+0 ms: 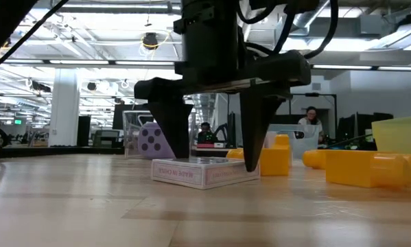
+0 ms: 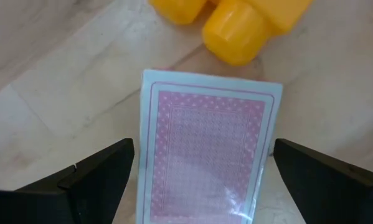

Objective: Pick & Place Toys
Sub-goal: Put the pink deck of cards into the right transparent bin

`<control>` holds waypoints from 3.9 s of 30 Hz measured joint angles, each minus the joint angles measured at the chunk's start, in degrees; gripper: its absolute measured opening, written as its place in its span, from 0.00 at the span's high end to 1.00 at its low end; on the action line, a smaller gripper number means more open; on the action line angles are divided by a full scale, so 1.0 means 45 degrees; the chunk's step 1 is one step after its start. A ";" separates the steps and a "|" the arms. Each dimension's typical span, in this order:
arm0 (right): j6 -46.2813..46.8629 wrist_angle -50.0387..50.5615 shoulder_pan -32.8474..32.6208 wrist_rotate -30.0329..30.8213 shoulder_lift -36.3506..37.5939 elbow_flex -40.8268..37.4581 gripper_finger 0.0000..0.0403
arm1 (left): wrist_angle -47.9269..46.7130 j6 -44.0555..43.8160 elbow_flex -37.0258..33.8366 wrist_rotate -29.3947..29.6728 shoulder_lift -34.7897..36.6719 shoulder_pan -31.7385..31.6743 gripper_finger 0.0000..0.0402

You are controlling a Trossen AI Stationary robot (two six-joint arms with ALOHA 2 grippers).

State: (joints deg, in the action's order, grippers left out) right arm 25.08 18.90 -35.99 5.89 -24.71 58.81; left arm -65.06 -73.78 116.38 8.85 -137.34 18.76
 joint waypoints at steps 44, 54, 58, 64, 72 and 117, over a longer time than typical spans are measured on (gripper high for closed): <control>-0.2646 0.2624 0.0010 0.0028 -0.0118 0.0005 0.24 | 0.4213 0.1729 -0.2514 -0.0841 0.3168 0.0241 0.23; -0.6988 0.3018 0.0024 0.0996 -0.1898 0.0005 0.24 | 0.7742 0.4742 -0.4451 -0.1561 0.6747 -0.0538 0.21; -0.8279 0.2049 0.0069 0.0991 -0.2886 0.0035 0.24 | 0.7576 0.5894 -0.4892 -0.3002 0.7911 -0.1183 0.24; -0.9345 0.1354 0.1553 0.0868 -0.5499 0.1264 0.24 | 0.7631 0.7610 -0.5299 -0.5670 0.9364 -0.2462 0.22; -0.9286 0.1177 0.4222 -0.1297 -0.9174 0.3921 0.24 | 0.7640 0.9296 -0.5430 -0.7965 1.0508 -0.3772 0.24; -1.0109 0.1944 0.5277 -0.4027 -1.4351 0.8539 0.63 | 0.7725 1.0391 -0.5416 -1.0406 1.1035 -0.3259 0.19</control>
State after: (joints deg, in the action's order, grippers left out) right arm -20.41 27.64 -12.24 -12.23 -89.29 97.23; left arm -30.30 -27.03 92.01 -37.98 -87.68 4.10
